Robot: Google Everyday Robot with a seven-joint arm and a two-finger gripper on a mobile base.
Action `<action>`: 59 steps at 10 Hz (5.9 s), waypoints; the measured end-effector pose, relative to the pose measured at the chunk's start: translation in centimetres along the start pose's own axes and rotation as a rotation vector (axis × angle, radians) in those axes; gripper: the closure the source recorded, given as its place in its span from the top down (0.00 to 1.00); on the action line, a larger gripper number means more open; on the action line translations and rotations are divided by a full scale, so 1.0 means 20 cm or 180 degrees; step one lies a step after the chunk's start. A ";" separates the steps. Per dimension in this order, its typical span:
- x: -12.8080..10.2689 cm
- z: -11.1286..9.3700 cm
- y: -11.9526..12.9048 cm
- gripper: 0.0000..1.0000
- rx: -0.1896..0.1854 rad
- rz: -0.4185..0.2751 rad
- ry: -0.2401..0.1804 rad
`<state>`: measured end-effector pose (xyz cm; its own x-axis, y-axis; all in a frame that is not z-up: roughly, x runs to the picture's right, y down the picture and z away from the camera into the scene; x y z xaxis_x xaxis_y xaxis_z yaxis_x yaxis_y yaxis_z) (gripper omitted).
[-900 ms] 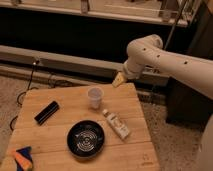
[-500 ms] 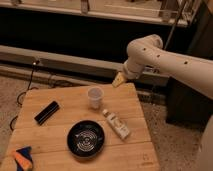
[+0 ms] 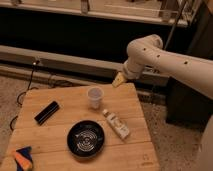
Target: Place the pepper in the ceramic bowl
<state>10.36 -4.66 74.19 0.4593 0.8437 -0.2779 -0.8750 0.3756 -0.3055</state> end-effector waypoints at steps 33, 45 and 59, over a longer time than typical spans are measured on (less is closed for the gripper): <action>0.40 0.23 2.03 0.80 -0.0543 -0.3111 0.0616; 0.44 0.40 2.61 0.80 -0.0577 -0.3314 0.0792; 0.44 0.60 3.08 0.80 -0.0680 -0.2972 0.1501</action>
<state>-41.35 30.43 63.96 0.9869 0.0056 -0.1615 -0.1218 0.6829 -0.7202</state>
